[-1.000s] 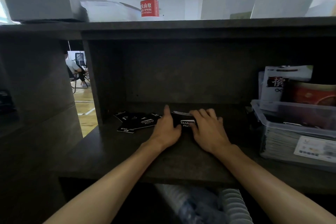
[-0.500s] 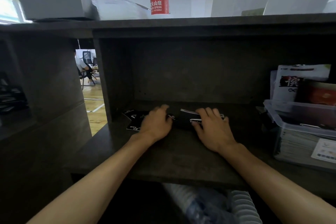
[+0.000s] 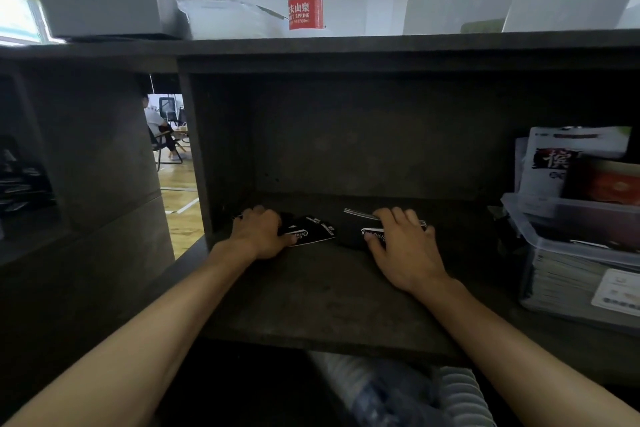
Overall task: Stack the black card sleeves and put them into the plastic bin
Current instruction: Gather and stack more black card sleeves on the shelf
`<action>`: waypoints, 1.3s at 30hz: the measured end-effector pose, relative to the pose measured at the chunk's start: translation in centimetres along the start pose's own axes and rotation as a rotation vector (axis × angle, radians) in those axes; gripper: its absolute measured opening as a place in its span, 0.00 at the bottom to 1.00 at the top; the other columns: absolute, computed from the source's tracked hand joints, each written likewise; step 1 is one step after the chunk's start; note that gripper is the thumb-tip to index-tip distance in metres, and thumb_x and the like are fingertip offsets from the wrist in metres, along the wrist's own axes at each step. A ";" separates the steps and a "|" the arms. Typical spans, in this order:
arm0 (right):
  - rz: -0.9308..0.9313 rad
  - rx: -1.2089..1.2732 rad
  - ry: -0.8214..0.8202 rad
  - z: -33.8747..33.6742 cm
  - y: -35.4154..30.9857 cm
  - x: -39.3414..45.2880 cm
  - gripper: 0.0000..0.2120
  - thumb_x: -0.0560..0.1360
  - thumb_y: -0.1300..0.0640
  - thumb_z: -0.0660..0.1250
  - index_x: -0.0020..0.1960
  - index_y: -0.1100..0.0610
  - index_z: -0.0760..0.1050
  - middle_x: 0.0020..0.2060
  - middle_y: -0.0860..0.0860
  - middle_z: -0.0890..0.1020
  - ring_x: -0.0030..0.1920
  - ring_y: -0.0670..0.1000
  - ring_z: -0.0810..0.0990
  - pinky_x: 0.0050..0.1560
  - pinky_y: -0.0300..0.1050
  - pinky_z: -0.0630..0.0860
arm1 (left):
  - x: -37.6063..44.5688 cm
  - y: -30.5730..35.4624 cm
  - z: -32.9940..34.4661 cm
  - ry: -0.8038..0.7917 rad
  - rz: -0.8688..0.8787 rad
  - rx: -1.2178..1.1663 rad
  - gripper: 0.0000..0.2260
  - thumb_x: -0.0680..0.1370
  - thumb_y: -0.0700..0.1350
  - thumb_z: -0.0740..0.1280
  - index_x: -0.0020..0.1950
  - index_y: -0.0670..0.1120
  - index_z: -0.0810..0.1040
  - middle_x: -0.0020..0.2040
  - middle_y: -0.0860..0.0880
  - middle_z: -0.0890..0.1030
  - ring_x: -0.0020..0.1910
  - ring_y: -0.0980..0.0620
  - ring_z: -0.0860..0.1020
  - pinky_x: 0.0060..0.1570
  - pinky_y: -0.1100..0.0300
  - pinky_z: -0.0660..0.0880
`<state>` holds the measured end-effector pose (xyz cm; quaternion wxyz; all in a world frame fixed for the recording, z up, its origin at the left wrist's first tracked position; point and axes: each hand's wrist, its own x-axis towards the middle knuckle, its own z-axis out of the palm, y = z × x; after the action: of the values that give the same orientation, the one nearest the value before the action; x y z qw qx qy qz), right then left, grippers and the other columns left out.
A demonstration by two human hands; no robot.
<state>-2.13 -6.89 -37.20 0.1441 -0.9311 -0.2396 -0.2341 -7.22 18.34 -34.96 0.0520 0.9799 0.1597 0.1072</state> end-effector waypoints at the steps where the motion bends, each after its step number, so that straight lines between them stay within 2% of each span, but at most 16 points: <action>1: 0.002 0.005 -0.004 0.0 0.0 0.0 0.23 0.79 0.41 0.59 0.71 0.48 0.64 0.64 0.49 0.72 0.65 0.50 0.68 0.65 0.60 0.68 | 0.0 -0.2 -0.1 0.001 -0.012 0.016 0.23 0.74 0.63 0.69 0.63 0.51 0.76 0.65 0.45 0.73 0.65 0.44 0.71 0.64 0.46 0.68; 6: 0.002 0.006 -0.004 0.0 0.0 0.1 0.23 0.79 0.41 0.60 0.71 0.48 0.65 0.64 0.49 0.72 0.65 0.51 0.69 0.64 0.61 0.68 | -1.2 -1.4 0.3 0.090 -0.051 -0.028 0.24 0.73 0.64 0.69 0.61 0.49 0.76 0.62 0.45 0.75 0.62 0.45 0.73 0.62 0.46 0.70; 10: 0.004 0.001 -0.005 0.0 -0.1 0.0 0.23 0.79 0.41 0.60 0.71 0.48 0.65 0.64 0.49 0.72 0.64 0.51 0.69 0.64 0.60 0.68 | -2.3 -2.1 0.9 0.200 -0.128 -0.055 0.34 0.68 0.69 0.69 0.64 0.46 0.75 0.62 0.42 0.74 0.60 0.42 0.74 0.60 0.48 0.73; 12: 0.007 0.001 -0.005 0.0 -0.1 0.0 0.23 0.79 0.41 0.60 0.71 0.48 0.65 0.64 0.49 0.72 0.64 0.51 0.69 0.64 0.60 0.69 | -2.6 -2.4 0.9 0.236 -0.165 -0.071 0.38 0.65 0.72 0.70 0.62 0.44 0.75 0.60 0.41 0.75 0.58 0.42 0.76 0.56 0.50 0.75; 14: 0.010 0.002 -0.008 0.0 -0.1 -0.1 0.23 0.79 0.41 0.60 0.71 0.48 0.65 0.64 0.49 0.72 0.65 0.51 0.69 0.64 0.60 0.68 | -2.8 -2.6 0.8 0.256 -0.161 -0.078 0.36 0.65 0.71 0.71 0.59 0.43 0.76 0.57 0.42 0.77 0.55 0.43 0.77 0.51 0.53 0.75; 17: 0.009 -0.002 -0.010 -0.3 -0.2 -0.2 0.23 0.79 0.42 0.60 0.71 0.48 0.65 0.65 0.49 0.72 0.65 0.51 0.69 0.65 0.61 0.68 | -2.9 -2.9 0.5 0.255 -0.158 -0.222 0.28 0.67 0.63 0.76 0.55 0.43 0.77 0.55 0.43 0.79 0.49 0.49 0.76 0.44 0.57 0.71; 22: 0.010 0.006 -0.025 -0.6 -0.3 -0.3 0.23 0.80 0.42 0.60 0.72 0.48 0.64 0.65 0.49 0.71 0.66 0.51 0.68 0.66 0.60 0.67 | -2.9 -3.7 0.5 0.303 -0.157 -0.552 0.18 0.73 0.45 0.75 0.61 0.43 0.77 0.60 0.44 0.80 0.60 0.46 0.77 0.55 0.57 0.72; 24: 0.008 0.008 -0.019 -0.7 -0.3 -0.5 0.22 0.80 0.42 0.60 0.71 0.48 0.64 0.65 0.49 0.72 0.65 0.51 0.68 0.66 0.60 0.67 | -3.1 -4.3 0.3 0.365 -0.122 -0.626 0.11 0.75 0.42 0.72 0.58 0.46 0.80 0.57 0.46 0.82 0.58 0.47 0.79 0.55 0.56 0.73; 25: 0.007 0.007 -0.017 -0.8 -0.4 -0.5 0.22 0.80 0.42 0.60 0.71 0.48 0.65 0.65 0.49 0.72 0.65 0.51 0.68 0.66 0.59 0.67 | -3.2 -4.5 0.1 0.382 -0.093 -0.738 0.09 0.77 0.41 0.71 0.55 0.49 0.81 0.55 0.47 0.83 0.57 0.48 0.79 0.54 0.56 0.74; 27: 0.012 0.005 -0.014 -0.8 -0.5 -0.5 0.22 0.80 0.43 0.59 0.71 0.48 0.65 0.64 0.49 0.72 0.65 0.51 0.68 0.65 0.59 0.67 | -3.7 -4.3 -0.5 0.355 0.028 -0.943 0.10 0.78 0.39 0.68 0.51 0.55 0.82 0.53 0.52 0.83 0.54 0.56 0.80 0.51 0.60 0.75; 29: 0.025 0.020 -0.010 -0.7 -0.5 -0.3 0.20 0.81 0.44 0.58 0.70 0.48 0.66 0.64 0.49 0.72 0.65 0.51 0.69 0.65 0.59 0.68 | -4.1 -3.1 -0.8 0.297 0.213 -0.876 0.12 0.79 0.39 0.67 0.52 0.57 0.81 0.53 0.59 0.81 0.54 0.64 0.78 0.52 0.64 0.75; 32: 0.039 0.071 -0.005 -0.7 -0.3 -0.2 0.18 0.81 0.44 0.53 0.68 0.48 0.68 0.62 0.50 0.74 0.63 0.50 0.70 0.63 0.59 0.68 | -3.8 0.3 -0.6 0.316 0.347 -0.737 0.10 0.78 0.38 0.67 0.54 0.52 0.81 0.51 0.61 0.80 0.54 0.68 0.76 0.58 0.62 0.74; 35: 0.034 0.083 -0.020 -0.7 -0.3 -0.1 0.21 0.81 0.39 0.52 0.68 0.48 0.68 0.62 0.49 0.74 0.63 0.51 0.70 0.64 0.60 0.67 | -3.6 4.2 -0.2 0.394 0.334 -0.652 0.11 0.79 0.38 0.67 0.59 0.49 0.80 0.54 0.53 0.81 0.56 0.58 0.77 0.62 0.58 0.72; 36: 0.024 0.066 -0.019 -0.7 -0.3 -0.2 0.21 0.80 0.39 0.53 0.68 0.47 0.68 0.62 0.49 0.74 0.63 0.51 0.70 0.64 0.60 0.67 | -3.7 5.5 0.1 0.360 0.334 -0.635 0.15 0.79 0.39 0.66 0.65 0.49 0.76 0.58 0.50 0.81 0.60 0.54 0.77 0.64 0.57 0.72; 38: 0.007 0.015 -0.013 -0.5 -0.3 -0.2 0.21 0.80 0.40 0.57 0.70 0.47 0.67 0.63 0.49 0.73 0.64 0.52 0.68 0.64 0.61 0.67 | -4.1 7.4 0.8 0.156 0.366 -0.635 0.25 0.81 0.44 0.64 0.77 0.53 0.62 0.69 0.48 0.75 0.69 0.49 0.72 0.70 0.55 0.67; 39: 0.003 -0.003 -0.016 -0.5 -0.2 -0.3 0.22 0.79 0.42 0.59 0.71 0.47 0.66 0.65 0.49 0.72 0.66 0.52 0.66 0.64 0.61 0.67 | -4.2 7.8 1.1 0.055 0.365 -0.628 0.28 0.82 0.47 0.63 0.79 0.54 0.55 0.73 0.47 0.71 0.72 0.49 0.68 0.72 0.53 0.64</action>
<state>-2.63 -7.01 -36.92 0.1412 -0.9336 -0.2389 -0.2268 -8.48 9.57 -35.81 0.3263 0.9253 -0.0571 0.1849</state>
